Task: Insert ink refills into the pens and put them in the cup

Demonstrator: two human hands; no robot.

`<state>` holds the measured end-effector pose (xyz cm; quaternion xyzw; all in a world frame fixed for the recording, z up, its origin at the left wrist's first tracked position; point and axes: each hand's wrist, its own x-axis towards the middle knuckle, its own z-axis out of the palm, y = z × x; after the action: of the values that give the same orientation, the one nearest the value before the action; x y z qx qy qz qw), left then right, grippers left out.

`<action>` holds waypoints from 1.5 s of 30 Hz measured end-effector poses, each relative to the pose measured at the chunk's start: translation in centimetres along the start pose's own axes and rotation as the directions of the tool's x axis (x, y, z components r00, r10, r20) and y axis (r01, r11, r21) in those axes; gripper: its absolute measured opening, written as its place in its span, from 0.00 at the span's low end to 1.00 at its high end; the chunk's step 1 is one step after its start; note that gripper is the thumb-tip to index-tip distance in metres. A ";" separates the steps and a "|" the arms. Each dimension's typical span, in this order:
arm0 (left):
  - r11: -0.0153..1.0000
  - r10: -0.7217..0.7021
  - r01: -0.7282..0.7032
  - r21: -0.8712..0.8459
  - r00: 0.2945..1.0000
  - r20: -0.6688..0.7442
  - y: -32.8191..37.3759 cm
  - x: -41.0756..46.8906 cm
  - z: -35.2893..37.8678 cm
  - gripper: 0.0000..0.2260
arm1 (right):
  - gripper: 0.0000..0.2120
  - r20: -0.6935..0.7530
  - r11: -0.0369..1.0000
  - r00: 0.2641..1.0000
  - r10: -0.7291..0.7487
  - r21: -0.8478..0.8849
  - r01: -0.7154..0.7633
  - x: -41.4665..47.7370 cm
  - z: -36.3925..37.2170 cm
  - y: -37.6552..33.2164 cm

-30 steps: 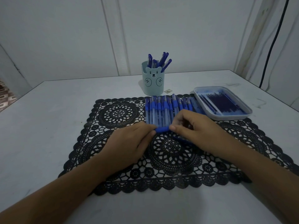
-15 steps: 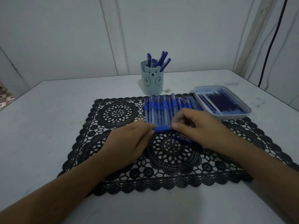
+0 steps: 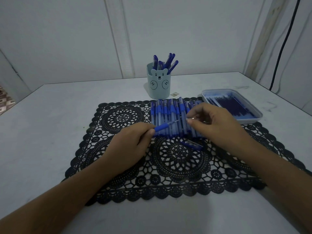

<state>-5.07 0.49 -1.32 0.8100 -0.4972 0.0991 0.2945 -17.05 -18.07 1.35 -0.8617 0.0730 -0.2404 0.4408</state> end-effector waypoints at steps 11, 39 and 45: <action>0.999 -0.035 0.035 0.020 0.999 -0.024 0.0 0.1 0.0 0.13 | 0.08 0.468 0.814 0.860 -0.205 -0.406 0.415 -1.0 1.4 0.0; 0.999 -0.028 0.022 -0.043 0.989 -0.144 -0.1 0.1 -0.2 0.13 | 0.08 -0.573 0.953 0.774 0.268 0.278 -0.124 2.0 -4.6 2.3; 0.999 -0.038 0.035 -0.029 0.989 -0.143 -0.1 0.2 -0.1 0.08 | 0.04 -0.503 0.873 0.844 -0.185 -0.478 -0.094 1.4 -2.7 3.6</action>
<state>-4.87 0.48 -1.17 0.8058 -0.4612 0.1449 0.3422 -16.77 -22.70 0.31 -0.8442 0.2296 -0.4550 0.1663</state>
